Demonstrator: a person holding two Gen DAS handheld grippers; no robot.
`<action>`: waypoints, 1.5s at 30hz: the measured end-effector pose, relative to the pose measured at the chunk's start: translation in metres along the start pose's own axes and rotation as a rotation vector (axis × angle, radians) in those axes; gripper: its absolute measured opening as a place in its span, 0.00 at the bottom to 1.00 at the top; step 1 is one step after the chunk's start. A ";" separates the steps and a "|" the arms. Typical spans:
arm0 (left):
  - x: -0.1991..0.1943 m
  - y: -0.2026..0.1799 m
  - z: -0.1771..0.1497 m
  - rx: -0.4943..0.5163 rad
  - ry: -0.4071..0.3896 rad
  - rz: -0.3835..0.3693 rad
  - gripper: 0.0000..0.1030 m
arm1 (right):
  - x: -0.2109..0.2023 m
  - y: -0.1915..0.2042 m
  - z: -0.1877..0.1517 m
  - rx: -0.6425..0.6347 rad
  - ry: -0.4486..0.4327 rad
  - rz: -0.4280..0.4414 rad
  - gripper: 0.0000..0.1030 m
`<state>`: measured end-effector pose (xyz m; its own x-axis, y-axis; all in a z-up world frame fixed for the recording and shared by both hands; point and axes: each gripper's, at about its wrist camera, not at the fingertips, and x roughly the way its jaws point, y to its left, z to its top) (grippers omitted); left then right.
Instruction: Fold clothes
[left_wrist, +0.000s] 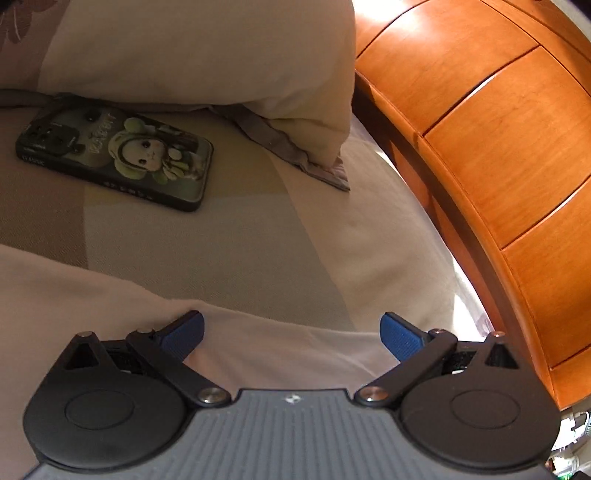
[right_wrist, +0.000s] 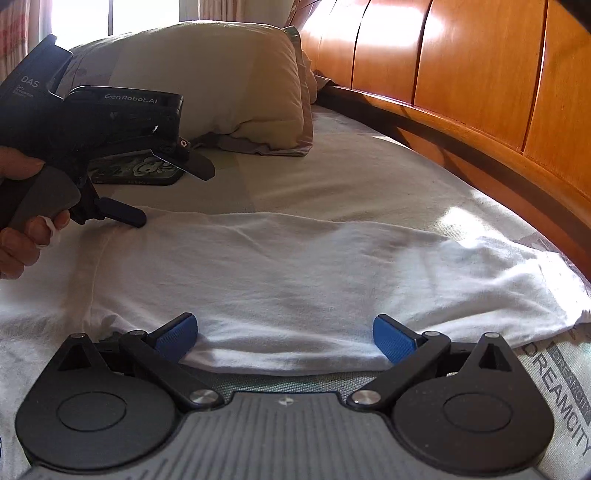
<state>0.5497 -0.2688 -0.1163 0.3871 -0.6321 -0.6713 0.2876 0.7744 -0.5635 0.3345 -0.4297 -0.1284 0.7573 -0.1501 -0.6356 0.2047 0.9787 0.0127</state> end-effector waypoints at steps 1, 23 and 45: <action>-0.002 -0.002 0.001 0.001 -0.006 0.014 0.98 | 0.000 -0.001 0.000 0.002 -0.001 0.002 1.00; -0.025 -0.026 0.005 0.078 0.057 0.030 0.98 | 0.000 0.000 -0.002 -0.001 -0.004 -0.001 1.00; -0.029 0.014 -0.008 0.039 0.107 -0.034 0.98 | 0.000 0.002 0.000 -0.015 0.010 -0.006 1.00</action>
<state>0.5353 -0.2399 -0.1080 0.2813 -0.6553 -0.7010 0.3339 0.7517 -0.5687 0.3347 -0.4278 -0.1278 0.7497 -0.1550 -0.6434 0.2004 0.9797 -0.0026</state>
